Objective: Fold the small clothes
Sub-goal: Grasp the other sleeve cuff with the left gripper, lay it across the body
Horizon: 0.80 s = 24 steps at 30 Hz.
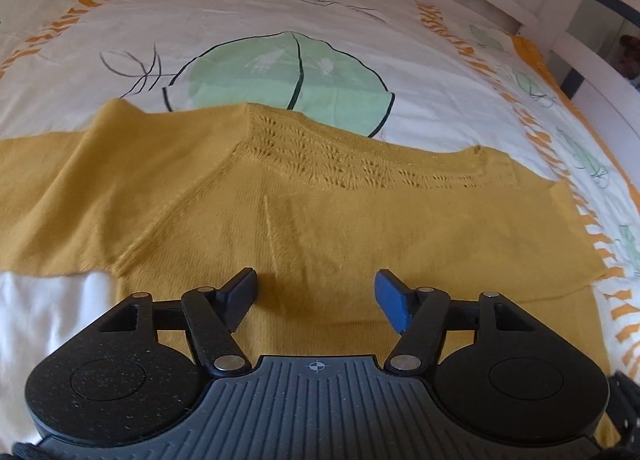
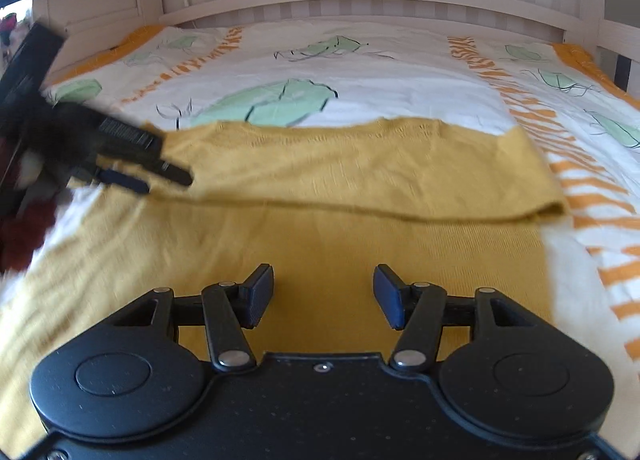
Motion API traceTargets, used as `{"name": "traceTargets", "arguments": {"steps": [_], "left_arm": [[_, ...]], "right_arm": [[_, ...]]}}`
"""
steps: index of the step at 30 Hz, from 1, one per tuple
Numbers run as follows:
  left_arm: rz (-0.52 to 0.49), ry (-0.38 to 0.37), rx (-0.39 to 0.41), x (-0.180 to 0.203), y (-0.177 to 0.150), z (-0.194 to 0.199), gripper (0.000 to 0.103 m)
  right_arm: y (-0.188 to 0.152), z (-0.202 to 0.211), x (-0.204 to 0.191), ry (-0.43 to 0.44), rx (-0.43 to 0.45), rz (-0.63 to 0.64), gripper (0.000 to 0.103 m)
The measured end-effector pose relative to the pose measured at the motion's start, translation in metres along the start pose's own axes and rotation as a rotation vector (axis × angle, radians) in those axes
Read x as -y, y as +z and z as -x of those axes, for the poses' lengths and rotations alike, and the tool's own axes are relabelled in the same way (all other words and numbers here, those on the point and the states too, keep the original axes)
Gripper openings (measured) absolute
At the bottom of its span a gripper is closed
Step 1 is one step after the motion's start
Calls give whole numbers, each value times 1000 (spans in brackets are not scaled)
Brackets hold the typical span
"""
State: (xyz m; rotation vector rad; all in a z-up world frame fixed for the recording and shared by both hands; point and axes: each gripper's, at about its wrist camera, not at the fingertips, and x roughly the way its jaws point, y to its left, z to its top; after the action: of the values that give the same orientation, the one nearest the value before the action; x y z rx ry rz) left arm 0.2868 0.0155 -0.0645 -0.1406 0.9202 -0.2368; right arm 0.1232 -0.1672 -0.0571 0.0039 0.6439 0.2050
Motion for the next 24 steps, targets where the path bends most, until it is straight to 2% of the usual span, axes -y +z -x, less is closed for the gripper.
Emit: {"name": "traceTargets", "arguments": {"steps": [4,5,7,10,12,15,18,21,24], "left_arm": [[24,-4,-2,1,6,-8,53],[34,-4,0,0,7,-9,48],[46,10,8,0,8,-11,25],[56,1,15,1,9,-11,7],[41,12,45,5,11,-3,7],[-11,19,133,7,22,18,7],[-10,43,187,-1,36,34,7],[-16,91,191,-14,43,35,7],[-20,130,151,-25,44,24,7]], "right_arm": [[-6,1,2,25,24,5,73],[-7,0,3,32,27,-1,73],[-8,1,6,44,32,-17,74],[-10,2,9,62,35,-37,74],[-10,3,10,67,35,-42,74],[-10,3,10,67,35,-40,75],[-11,2,9,65,33,-36,75],[-11,2,9,67,30,-36,77],[-10,1,9,66,26,-33,77]]}}
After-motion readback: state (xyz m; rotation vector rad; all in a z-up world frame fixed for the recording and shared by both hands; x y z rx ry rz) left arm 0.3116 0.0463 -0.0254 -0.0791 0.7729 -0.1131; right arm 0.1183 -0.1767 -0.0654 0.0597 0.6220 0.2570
